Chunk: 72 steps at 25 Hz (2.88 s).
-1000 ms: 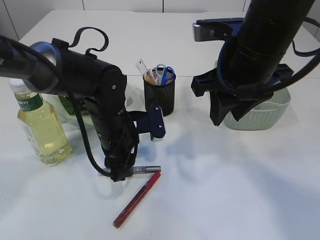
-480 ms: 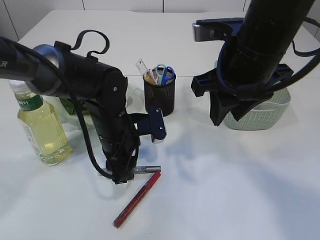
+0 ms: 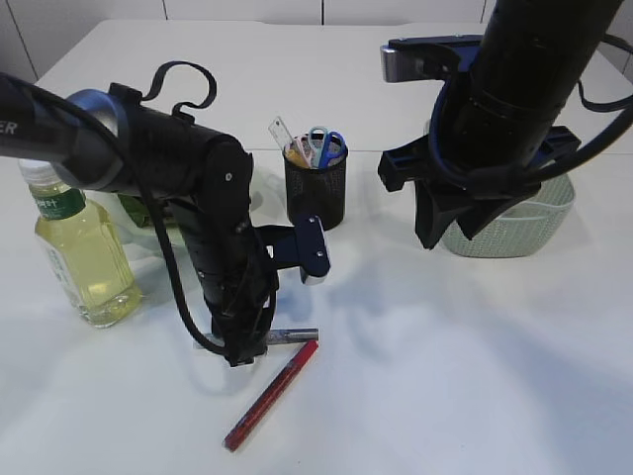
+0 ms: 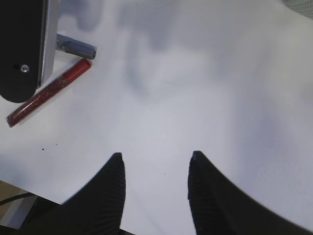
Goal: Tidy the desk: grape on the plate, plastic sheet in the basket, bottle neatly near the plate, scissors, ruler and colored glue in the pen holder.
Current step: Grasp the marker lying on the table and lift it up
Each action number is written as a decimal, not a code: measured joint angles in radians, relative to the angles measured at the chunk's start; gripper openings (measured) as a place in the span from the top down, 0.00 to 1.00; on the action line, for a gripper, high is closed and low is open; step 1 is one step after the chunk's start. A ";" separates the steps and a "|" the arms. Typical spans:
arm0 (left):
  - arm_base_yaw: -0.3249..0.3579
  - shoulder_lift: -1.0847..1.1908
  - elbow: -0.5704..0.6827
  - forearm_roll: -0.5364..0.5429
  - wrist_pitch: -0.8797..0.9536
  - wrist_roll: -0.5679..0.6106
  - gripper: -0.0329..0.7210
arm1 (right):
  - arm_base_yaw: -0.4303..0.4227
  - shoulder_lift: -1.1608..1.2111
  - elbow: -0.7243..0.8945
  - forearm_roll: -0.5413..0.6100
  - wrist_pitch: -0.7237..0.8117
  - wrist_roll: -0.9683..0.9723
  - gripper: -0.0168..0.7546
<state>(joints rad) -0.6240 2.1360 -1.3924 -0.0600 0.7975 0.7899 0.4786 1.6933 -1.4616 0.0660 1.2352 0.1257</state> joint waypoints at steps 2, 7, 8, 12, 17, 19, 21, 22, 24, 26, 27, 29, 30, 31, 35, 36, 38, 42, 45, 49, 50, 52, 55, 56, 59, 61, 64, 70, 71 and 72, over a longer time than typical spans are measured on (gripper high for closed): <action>0.000 0.004 0.000 -0.004 0.000 0.000 0.65 | 0.000 0.000 0.000 0.000 0.000 0.000 0.53; 0.000 0.009 0.000 -0.013 0.006 0.000 0.65 | 0.000 0.000 0.000 0.000 0.000 0.000 0.53; 0.000 0.009 0.000 -0.013 0.006 0.000 0.65 | 0.000 0.000 0.000 0.000 0.000 0.000 0.53; 0.000 0.009 0.000 -0.016 0.007 -0.010 0.73 | 0.000 0.000 0.000 0.000 0.000 0.000 0.53; 0.000 0.009 -0.001 -0.028 0.011 -0.016 0.85 | 0.000 0.000 0.000 0.000 0.000 0.000 0.53; 0.000 0.009 -0.001 -0.043 0.013 -0.020 0.85 | 0.000 0.000 0.000 0.000 0.000 0.000 0.53; 0.000 0.009 -0.001 -0.061 0.014 -0.041 0.85 | 0.000 0.000 0.000 0.000 0.000 0.000 0.53; 0.000 0.009 -0.001 -0.068 0.015 -0.058 0.85 | 0.000 0.000 0.000 0.000 0.000 0.000 0.53; 0.000 0.009 -0.002 -0.070 0.017 -0.097 0.85 | 0.000 0.000 0.000 0.000 0.000 0.000 0.53; 0.000 0.009 -0.011 -0.060 0.024 -0.155 0.85 | 0.000 0.000 0.000 -0.002 0.000 0.000 0.53; 0.000 0.009 -0.019 -0.051 0.028 -0.188 0.85 | 0.000 0.000 0.000 -0.001 0.000 0.000 0.53; 0.000 0.009 -0.043 -0.035 0.041 -0.245 0.86 | 0.000 0.000 0.000 -0.001 0.000 0.000 0.53; 0.000 0.009 -0.059 -0.029 0.053 -0.276 0.86 | 0.000 0.000 0.000 -0.001 0.000 0.000 0.53; 0.000 0.009 -0.075 -0.027 0.067 -0.300 0.86 | 0.000 0.000 0.000 -0.001 0.000 0.000 0.53; 0.000 0.009 -0.137 -0.036 0.135 -0.409 0.86 | 0.000 0.000 0.000 -0.002 0.000 0.000 0.53; 0.000 0.009 -0.152 -0.041 0.155 -0.440 0.86 | 0.000 0.000 0.000 -0.002 0.000 0.000 0.53; 0.000 0.009 -0.176 -0.056 0.190 -0.505 0.86 | 0.000 0.000 0.000 -0.002 0.000 -0.002 0.53; 0.000 0.009 -0.213 -0.109 0.252 -0.634 0.86 | 0.000 0.000 0.000 -0.002 0.000 -0.002 0.53; 0.000 0.009 -0.241 -0.136 0.280 -0.728 0.86 | 0.000 0.000 0.000 -0.002 0.000 -0.002 0.53; 0.007 0.009 -0.245 -0.144 0.313 -0.827 0.86 | 0.000 0.000 0.000 -0.002 0.000 -0.002 0.53; 0.011 0.009 -0.245 -0.147 0.317 -0.841 0.86 | 0.000 0.000 0.000 -0.002 0.000 -0.002 0.53; 0.018 0.009 -0.245 -0.151 0.317 -0.853 0.86 | 0.000 0.000 0.000 -0.002 0.000 -0.002 0.53; 0.028 0.009 -0.245 -0.151 0.297 -0.859 0.86 | 0.000 0.000 0.000 -0.002 0.000 -0.002 0.53; 0.028 0.009 -0.245 -0.151 0.286 -0.859 0.86 | 0.000 0.000 0.000 -0.002 0.000 -0.002 0.53; 0.028 -0.004 -0.245 -0.151 0.234 -0.860 0.86 | 0.000 0.000 0.000 -0.002 0.000 -0.011 0.53; 0.028 -0.029 -0.245 -0.141 0.187 -0.866 0.86 | 0.000 0.000 -0.002 -0.002 0.000 -0.017 0.53; 0.028 -0.071 -0.245 -0.101 0.125 -0.892 0.86 | 0.000 0.000 -0.025 -0.016 0.000 -0.025 0.53; 0.028 -0.130 -0.245 -0.028 0.014 -0.917 0.86 | 0.000 0.000 -0.124 -0.132 0.000 -0.020 0.61; 0.028 -0.135 -0.245 -0.019 -0.011 -0.919 0.86 | 0.000 0.000 -0.135 -0.160 0.000 -0.015 0.62; 0.028 -0.140 -0.245 -0.011 -0.037 -0.919 0.86 | 0.000 0.000 -0.143 -0.190 0.000 -0.006 0.64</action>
<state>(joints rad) -0.5963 1.9956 -1.6377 -0.0714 0.7608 -0.1292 0.4786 1.6933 -1.6045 -0.1243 1.2352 0.1194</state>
